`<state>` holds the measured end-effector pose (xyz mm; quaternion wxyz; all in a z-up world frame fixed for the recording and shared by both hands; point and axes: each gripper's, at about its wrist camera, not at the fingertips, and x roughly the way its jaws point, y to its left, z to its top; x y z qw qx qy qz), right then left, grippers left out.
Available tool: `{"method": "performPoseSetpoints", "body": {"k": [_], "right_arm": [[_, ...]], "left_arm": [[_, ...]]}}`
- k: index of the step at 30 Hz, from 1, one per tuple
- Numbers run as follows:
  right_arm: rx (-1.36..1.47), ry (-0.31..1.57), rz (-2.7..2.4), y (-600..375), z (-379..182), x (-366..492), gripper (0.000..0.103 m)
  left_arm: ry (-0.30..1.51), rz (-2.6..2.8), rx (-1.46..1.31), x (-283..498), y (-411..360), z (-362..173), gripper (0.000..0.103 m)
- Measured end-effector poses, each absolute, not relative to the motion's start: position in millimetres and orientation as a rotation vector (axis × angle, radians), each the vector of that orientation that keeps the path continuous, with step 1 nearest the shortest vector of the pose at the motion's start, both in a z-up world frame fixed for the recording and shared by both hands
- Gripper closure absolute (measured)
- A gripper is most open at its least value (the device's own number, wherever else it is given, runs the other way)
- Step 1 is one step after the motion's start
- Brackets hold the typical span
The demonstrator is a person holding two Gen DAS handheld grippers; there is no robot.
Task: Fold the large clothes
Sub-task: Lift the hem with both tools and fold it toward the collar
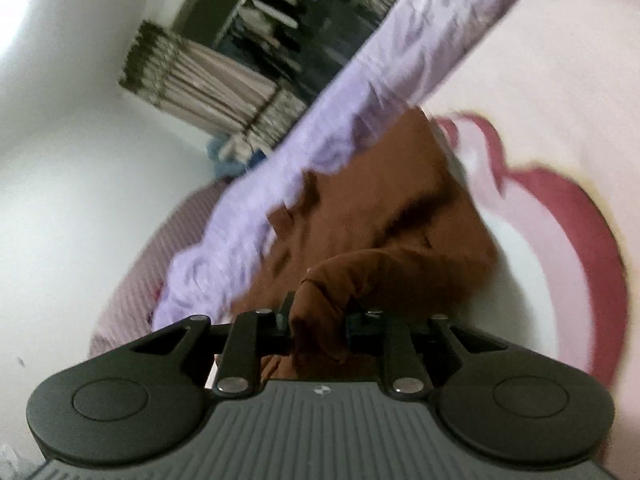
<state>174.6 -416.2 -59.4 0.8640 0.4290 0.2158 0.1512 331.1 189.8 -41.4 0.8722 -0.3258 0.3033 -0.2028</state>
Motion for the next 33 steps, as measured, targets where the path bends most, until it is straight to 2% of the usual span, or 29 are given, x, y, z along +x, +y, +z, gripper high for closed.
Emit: {"method": "performPoseSetpoints", "body": {"k": [6,8,9,10,12,14,16,18,22,26,30,32,33], "right_arm": [[0.895,0.393,0.285,-435.8,-27.3,255.8,0.08],[0.897,0.374,0.274,-442.8,-19.0,290.8,0.08],[0.893,0.376,0.261,-444.8,-16.8,308.7,0.08],[0.909,0.386,0.24,-447.5,-18.0,331.8,0.079],[0.931,0.411,0.184,-448.7,-29.3,364.6,0.073],[0.936,0.436,0.088,-452.6,-45.0,395.6,0.053],[0.924,0.478,-0.004,-453.1,-58.1,415.7,0.052],[0.926,0.468,-0.025,-451.7,-62.6,418.4,0.05],[0.719,0.411,0.011,-430.1,-48.0,401.9,0.026],[0.581,0.469,-0.059,-423.7,-46.1,399.3,0.017],[0.564,0.573,-0.072,-426.3,-60.5,410.8,0.016],[0.55,0.597,-0.043,-418.6,-63.5,414.2,0.02],[0.519,0.592,-0.05,-411.9,-62.6,414.2,0.027]], "left_arm": [[0.605,-0.426,-0.76,422.4,185.9,-16.9,0.084],[0.609,-0.423,-0.74,460.3,181.3,-12.7,0.078],[0.62,-0.412,-0.735,478.4,179.8,-13.0,0.068],[0.647,-0.404,-0.73,499.0,176.9,-15.7,0.04],[0.725,-0.358,-0.717,541.7,174.4,-26.1,0.017],[0.792,-0.254,-0.667,573.4,175.9,-32.4,0.017],[0.794,-0.172,-0.642,582.2,184.1,-30.1,0.016],[0.751,-0.219,-0.677,573.3,193.5,-28.5,0.009],[0.74,-0.206,-0.524,548.7,185.1,-31.7,0.007],[0.786,-0.173,-0.436,537.6,179.4,-54.0,0.007],[0.821,-0.174,-0.5,544.4,173.7,-70.7,0.008],[0.818,-0.152,-0.491,542.8,166.9,-73.7,0.018],[0.822,-0.134,-0.497,541.8,164.7,-74.6,0.035]]}}
